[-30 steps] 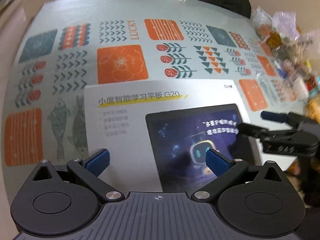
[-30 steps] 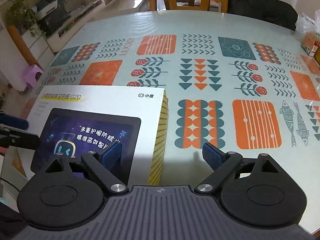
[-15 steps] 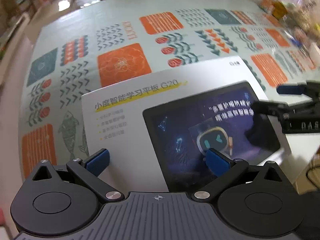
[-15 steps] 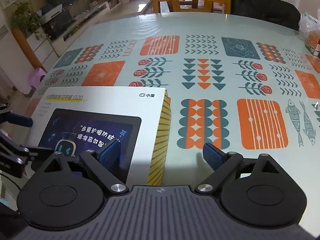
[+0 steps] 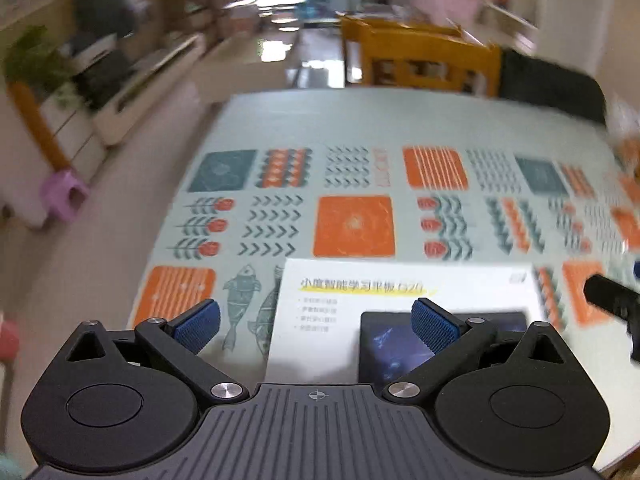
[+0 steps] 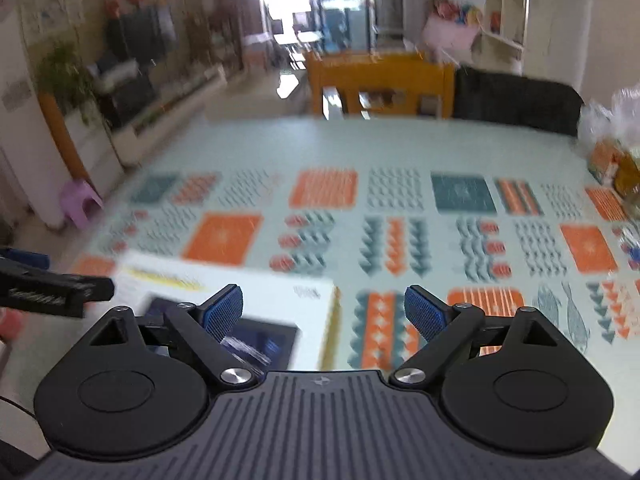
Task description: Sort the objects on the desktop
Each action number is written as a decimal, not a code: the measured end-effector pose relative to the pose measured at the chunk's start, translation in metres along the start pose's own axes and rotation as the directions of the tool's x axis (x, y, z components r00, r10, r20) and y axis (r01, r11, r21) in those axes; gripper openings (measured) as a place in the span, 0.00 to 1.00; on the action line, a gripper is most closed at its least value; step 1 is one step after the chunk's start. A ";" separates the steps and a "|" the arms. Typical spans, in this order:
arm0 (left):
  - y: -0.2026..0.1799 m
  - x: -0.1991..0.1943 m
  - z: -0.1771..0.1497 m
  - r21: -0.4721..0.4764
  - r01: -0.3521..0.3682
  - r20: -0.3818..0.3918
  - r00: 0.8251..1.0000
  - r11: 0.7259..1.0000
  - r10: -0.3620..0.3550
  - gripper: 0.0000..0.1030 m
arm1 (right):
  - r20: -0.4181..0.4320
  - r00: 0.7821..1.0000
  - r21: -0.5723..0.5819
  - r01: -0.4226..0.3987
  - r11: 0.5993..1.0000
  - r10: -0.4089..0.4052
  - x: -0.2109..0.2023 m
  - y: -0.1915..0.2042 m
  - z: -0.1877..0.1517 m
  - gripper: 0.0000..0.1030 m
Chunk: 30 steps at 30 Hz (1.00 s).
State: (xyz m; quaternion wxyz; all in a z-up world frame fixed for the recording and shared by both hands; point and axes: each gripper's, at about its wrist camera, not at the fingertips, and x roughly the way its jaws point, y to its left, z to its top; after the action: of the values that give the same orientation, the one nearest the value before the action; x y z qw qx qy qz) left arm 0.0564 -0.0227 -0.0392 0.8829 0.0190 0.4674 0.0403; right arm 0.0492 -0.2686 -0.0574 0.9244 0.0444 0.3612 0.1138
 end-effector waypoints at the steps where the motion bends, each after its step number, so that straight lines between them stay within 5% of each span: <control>1: -0.001 -0.006 0.002 -0.016 0.010 -0.016 1.000 1.000 -0.011 1.00 | 0.026 1.000 0.004 -0.011 1.000 0.011 -0.009 0.002 0.004 1.00; 6: -0.025 -0.032 -0.001 0.016 -0.016 -0.055 0.998 1.000 0.017 1.00 | 0.091 0.996 -0.020 -0.002 1.000 0.004 -0.042 0.016 0.016 1.00; 9: -0.032 -0.039 -0.010 0.027 0.037 -0.133 0.991 0.999 -0.034 1.00 | 0.109 0.981 -0.010 0.162 0.987 -0.160 -0.061 0.026 0.011 1.00; 13: -0.029 -0.039 -0.023 -0.052 0.141 -0.273 0.950 0.989 -0.150 1.00 | 0.113 0.958 -0.024 0.268 0.963 -0.263 -0.082 0.028 0.007 1.00; 16: -0.031 -0.041 -0.031 -0.021 0.103 -0.327 0.939 0.994 -0.104 1.00 | -0.035 0.981 0.022 0.194 0.981 -0.193 -0.080 0.017 0.007 1.00; 19: -0.031 -0.042 -0.037 -0.009 0.069 -0.357 0.932 0.998 -0.068 1.00 | -0.131 0.977 0.046 0.176 0.983 -0.169 -0.077 0.015 0.002 1.00; 30: -0.042 -0.030 -0.042 0.015 0.089 -0.404 0.912 0.996 -0.075 1.00 | -0.237 0.963 0.068 0.148 0.987 -0.128 -0.076 0.031 -0.028 1.00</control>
State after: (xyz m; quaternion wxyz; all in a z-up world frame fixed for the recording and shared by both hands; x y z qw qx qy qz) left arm 0.0071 -0.0674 -0.0416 0.7681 0.0053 0.6403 -0.0016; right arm -0.0293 -0.2570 -0.0227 0.8789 0.0451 0.4734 0.0381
